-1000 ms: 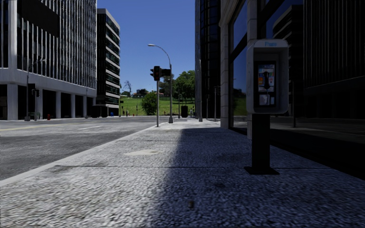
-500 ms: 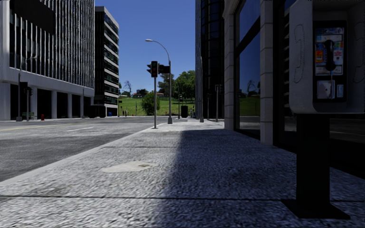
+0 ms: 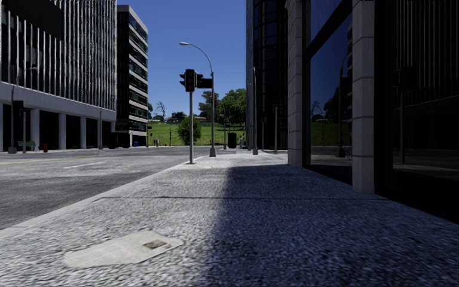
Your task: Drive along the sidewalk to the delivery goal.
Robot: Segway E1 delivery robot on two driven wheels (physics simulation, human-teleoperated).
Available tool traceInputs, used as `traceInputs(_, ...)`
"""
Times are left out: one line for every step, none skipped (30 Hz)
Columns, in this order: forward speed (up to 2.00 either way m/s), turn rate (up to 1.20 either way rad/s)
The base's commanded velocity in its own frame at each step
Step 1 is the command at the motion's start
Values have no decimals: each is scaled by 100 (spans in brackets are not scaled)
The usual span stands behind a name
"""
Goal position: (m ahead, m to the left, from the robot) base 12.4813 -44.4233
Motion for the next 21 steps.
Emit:
traceInputs(200, 0)
traceInputs(200, 0)
traceInputs(200, 0)
traceInputs(200, 0)
traceInputs(200, 0)
traceInputs(200, 0)
traceInputs(200, 0)
traceInputs(200, 0)
traceInputs(200, 0)
traceInputs(200, 0)
traceInputs(200, 0)
traceInputs(200, 0)
traceInputs(200, 0)
traceInputs(200, 0)
traceInputs(200, 0)
traceInputs(200, 0)
traceInputs(200, 0)
traceInputs(200, 0)
traceInputs(200, 0)
traceInputs(200, 0)
traceInputs(200, 0)
